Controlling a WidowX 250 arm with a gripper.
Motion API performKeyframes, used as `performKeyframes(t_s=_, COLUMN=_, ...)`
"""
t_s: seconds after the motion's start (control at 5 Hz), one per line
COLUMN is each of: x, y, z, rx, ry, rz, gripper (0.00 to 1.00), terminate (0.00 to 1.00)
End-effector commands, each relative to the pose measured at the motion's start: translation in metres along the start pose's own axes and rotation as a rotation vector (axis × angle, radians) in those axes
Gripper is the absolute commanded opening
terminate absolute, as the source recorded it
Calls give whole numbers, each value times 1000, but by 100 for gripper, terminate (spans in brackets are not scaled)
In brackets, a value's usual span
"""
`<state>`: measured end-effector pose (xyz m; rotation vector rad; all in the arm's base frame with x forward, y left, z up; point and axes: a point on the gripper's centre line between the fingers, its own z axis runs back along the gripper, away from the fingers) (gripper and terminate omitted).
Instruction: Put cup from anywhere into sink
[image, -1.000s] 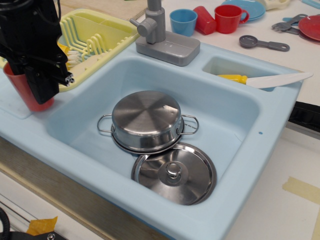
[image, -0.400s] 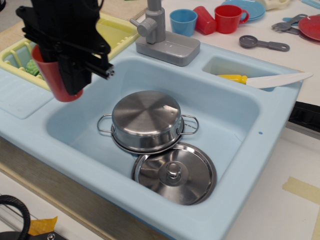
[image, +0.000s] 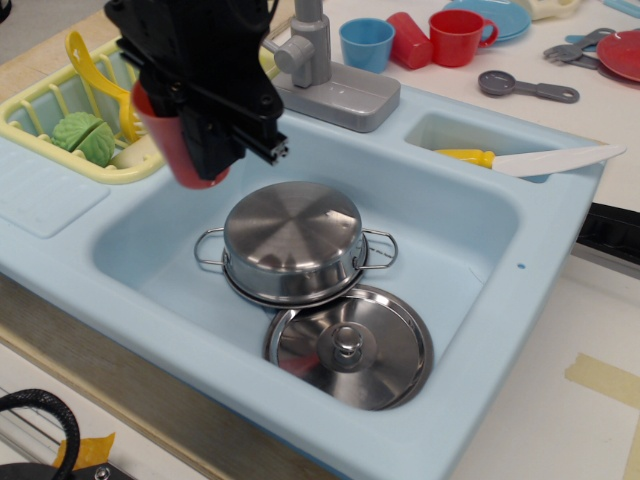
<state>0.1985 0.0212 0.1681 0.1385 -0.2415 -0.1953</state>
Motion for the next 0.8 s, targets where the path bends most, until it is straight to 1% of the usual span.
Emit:
performKeyframes(t_s=0.0, x=14, y=-4, z=-3, rx=-59, ry=-12, rz=-37, gripper=100, terminate=0)
performKeyframes(t_s=0.4, x=14, y=-4, z=-3, rx=-59, ry=-12, rz=-37, gripper=100, terminate=0)
performKeyframes(t_s=0.6, x=14, y=-4, z=-3, rx=-59, ry=-12, rz=-37, gripper=100, terminate=100)
